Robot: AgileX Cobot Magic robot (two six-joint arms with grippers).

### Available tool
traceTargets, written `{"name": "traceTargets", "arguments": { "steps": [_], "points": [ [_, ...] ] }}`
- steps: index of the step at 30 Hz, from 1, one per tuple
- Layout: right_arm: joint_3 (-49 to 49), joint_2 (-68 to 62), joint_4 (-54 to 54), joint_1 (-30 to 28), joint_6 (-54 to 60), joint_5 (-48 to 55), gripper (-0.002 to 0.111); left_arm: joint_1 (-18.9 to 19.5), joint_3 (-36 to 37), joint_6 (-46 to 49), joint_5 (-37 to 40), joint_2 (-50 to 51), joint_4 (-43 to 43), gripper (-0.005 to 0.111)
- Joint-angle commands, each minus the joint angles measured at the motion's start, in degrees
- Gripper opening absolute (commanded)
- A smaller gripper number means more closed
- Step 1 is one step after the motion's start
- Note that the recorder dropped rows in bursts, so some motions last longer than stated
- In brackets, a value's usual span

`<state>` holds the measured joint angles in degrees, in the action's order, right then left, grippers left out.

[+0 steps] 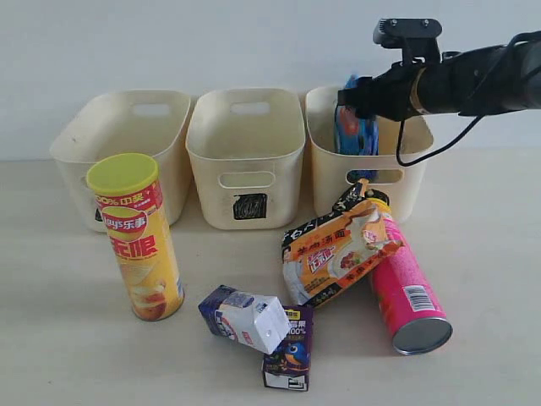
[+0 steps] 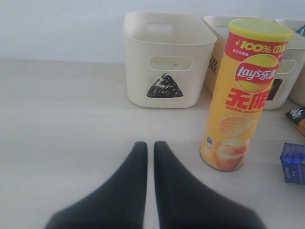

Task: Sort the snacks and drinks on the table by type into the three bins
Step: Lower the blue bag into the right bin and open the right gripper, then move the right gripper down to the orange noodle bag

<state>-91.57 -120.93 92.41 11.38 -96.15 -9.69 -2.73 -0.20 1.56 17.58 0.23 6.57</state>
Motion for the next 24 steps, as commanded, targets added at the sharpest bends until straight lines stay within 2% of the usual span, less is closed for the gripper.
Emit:
{"name": "traceTargets", "arguments": {
  "steps": [1, 8, 10, 12, 14, 18, 19, 24],
  "points": [
    [-0.6, 0.3, -0.3, -0.5, 0.3, 2.4, 0.081, 0.2, 0.2, -0.7, -0.6, -0.2, 0.3, 0.004],
    [-0.6, 1.7, 0.8, -0.5, 0.4, 1.7, 0.081, 0.2, 0.2, -0.7, -0.6, -0.2, 0.3, 0.004],
    [-0.6, 3.0, 2.3, -0.5, 0.4, 0.6, 0.077, 0.2, 0.2, -0.7, -0.6, -0.2, 0.3, 0.004],
    [-0.6, 4.5, 3.6, -0.5, 0.4, -1.4, 0.069, 0.2, 0.2, -0.7, -0.6, -0.2, 0.3, 0.004],
    [-0.6, 6.4, 5.0, -0.5, 0.1, -3.4, 0.054, 0.2, 0.2, -0.7, -0.6, -0.2, 0.3, 0.004],
    [-0.3, 9.5, 7.5, -0.5, -3.4, -5.6, 0.013, 0.2, 0.2, -0.7, -0.6, -0.2, 0.3, 0.004],
    [0.3, 10.5, 7.5, -0.5, -3.4, -5.8, -0.001, 0.2, 0.2, -0.7, -0.6, -0.2, 0.3, 0.004],
    [4.3, 14.9, 7.5, -0.5, 1.1, -4.9, 0.000, 0.2, 0.2, -0.7, -0.6, -0.2, 0.3, 0.004]
  ]
}}
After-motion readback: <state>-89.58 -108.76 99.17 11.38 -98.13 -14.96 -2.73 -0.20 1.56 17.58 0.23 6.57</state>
